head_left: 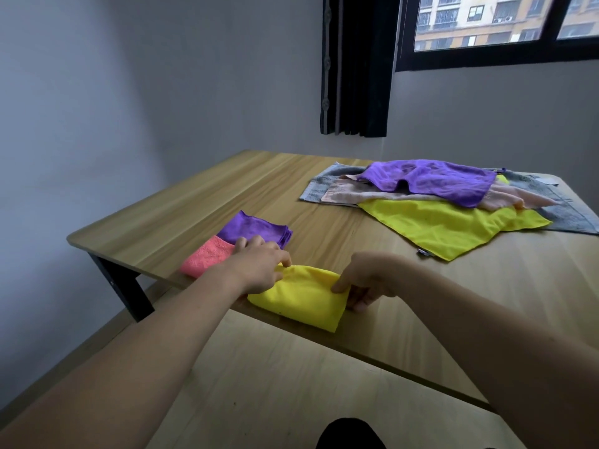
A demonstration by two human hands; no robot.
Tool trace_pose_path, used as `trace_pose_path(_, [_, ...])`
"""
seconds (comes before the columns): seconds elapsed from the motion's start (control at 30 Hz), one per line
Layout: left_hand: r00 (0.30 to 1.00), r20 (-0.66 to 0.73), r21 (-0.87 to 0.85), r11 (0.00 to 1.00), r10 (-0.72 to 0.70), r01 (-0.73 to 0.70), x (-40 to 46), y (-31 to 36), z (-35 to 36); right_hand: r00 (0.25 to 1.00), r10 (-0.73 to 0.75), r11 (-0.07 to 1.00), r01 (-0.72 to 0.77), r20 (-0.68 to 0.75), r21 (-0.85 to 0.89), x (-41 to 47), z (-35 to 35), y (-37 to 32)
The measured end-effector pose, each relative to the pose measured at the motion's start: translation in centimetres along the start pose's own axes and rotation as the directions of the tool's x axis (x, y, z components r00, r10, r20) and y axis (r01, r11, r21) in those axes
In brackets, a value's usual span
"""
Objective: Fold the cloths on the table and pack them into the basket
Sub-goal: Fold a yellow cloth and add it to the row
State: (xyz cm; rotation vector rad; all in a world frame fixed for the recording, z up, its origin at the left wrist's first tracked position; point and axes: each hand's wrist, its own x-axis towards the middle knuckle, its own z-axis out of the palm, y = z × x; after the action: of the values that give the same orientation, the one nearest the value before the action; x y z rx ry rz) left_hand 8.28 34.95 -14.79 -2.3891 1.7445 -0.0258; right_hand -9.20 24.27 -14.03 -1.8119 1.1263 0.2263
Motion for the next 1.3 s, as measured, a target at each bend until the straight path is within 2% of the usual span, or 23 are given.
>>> trace_pose_path(0.1, [1.0, 0.003, 0.042, 0.999, 0.007, -0.007, 0.1, 0.5, -0.2, 0.998, 0.038, 0.995, -0.043, 0.051, 0.09, -0.5, -0.9, 0.8])
trace_pose_path(0.17, [1.0, 0.015, 0.067, 0.998, -0.003, 0.002, 0.2, 0.7, -0.4, 0.998, 0.049, 0.99, -0.053, 0.033, 0.128, -0.5, -1.6, 1.5])
trace_pose_path(0.27, [1.0, 0.006, 0.062, 0.998, -0.021, 0.02, 0.4, 1.4, -1.1, 0.997, 0.022, 0.988, -0.012, -0.068, 0.155, -0.7, -2.9, 2.6])
trace_pose_path(0.37, [0.998, -0.07, -0.01, 1.0, 0.005, -0.006, 1.1, 2.8, -2.4, 0.972, -0.025, 0.991, 0.054, -0.235, 0.118, -0.6, -4.7, 3.7])
trace_pose_path(0.57, [0.986, -0.148, -0.137, 0.986, 0.078, -0.099, 4.1, 7.4, -4.4, 0.837, -0.155, 0.987, 0.112, -0.525, -0.113, -1.2, -8.9, 6.4])
trace_pose_path(0.73, [0.975, -0.188, -0.186, 0.971, 0.115, -0.151, 7.3, 11.9, -5.6, 0.731, -0.254, 0.957, 0.095, -0.633, -0.274, -0.1, -11.8, 10.4])
trace_pose_path(0.83, [0.971, -0.186, -0.228, 0.955, 0.147, -0.189, 9.6, 14.6, -5.4, 0.655, -0.284, 0.937, 0.036, -0.7, -0.347, 0.9, -12.9, 13.6])
trace_pose_path(0.9, [0.969, -0.171, -0.242, 0.946, 0.176, -0.215, 11.3, 16.4, -4.7, 0.626, -0.334, 0.906, 0.009, -0.704, -0.422, 1.6, -13.4, 15.5])
trace_pose_path(1.03, [0.961, -0.14, -0.155, 0.954, 0.237, -0.258, 15.1, 19.1, -3.1, 0.695, -0.371, 0.848, -0.016, -0.615, -0.53, 3.4, -13.4, 18.0])
trace_pose_path(1.17, [0.961, -0.114, -0.14, 0.954, 0.251, -0.265, 18.4, 20.6, -2.2, 0.577, -0.501, 0.788, -0.005, -0.645, -0.616, 4.9, -14.1, 18.5])
trace_pose_path(1.23, [0.965, -0.119, -0.125, 0.96, 0.235, -0.25, 19.7, 21.0, -2.0, 0.565, -0.566, 0.727, 0.0, -0.6, -0.686, 5.4, -14.8, 18.4])
trace_pose_path(1.3, [0.969, -0.138, -0.073, 0.974, 0.205, -0.217, 21.0, 21.2, -2.0, 0.498, -0.594, 0.754, 0.071, -0.632, -0.653, 5.7, -15.7, 18.1])
